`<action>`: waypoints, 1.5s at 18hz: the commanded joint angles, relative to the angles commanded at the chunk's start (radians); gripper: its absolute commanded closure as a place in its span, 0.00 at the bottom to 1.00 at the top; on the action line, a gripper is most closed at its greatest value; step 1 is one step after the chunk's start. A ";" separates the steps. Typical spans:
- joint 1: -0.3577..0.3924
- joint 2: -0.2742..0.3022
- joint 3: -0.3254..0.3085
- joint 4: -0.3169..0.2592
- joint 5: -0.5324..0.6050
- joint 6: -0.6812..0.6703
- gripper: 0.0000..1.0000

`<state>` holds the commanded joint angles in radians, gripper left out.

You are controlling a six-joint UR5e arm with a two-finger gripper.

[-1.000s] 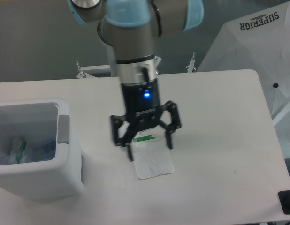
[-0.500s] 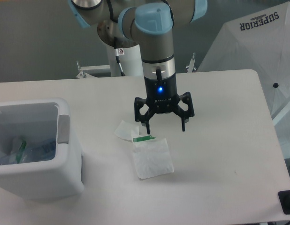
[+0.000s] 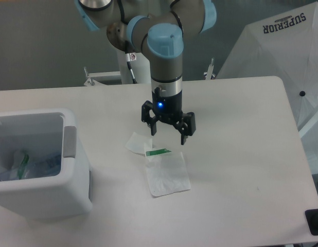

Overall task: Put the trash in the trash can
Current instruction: 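Move the open gripper over the white bag with green strip, then lower the gripper and pinch the bag's green-strip edge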

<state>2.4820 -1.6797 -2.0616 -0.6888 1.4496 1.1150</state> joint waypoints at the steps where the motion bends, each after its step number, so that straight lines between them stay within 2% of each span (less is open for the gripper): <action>1: -0.002 -0.003 -0.006 0.000 0.002 0.011 0.00; 7: -0.026 -0.024 -0.057 0.000 0.023 0.045 0.00; 13: -0.038 -0.110 -0.043 0.006 0.025 0.043 0.00; 23: -0.051 -0.153 -0.014 0.008 0.020 0.032 0.01; 25: -0.051 -0.155 -0.012 0.008 0.020 0.031 0.07; 27: -0.051 -0.155 -0.008 0.008 0.018 0.031 0.21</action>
<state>2.4314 -1.8346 -2.0694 -0.6811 1.4680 1.1459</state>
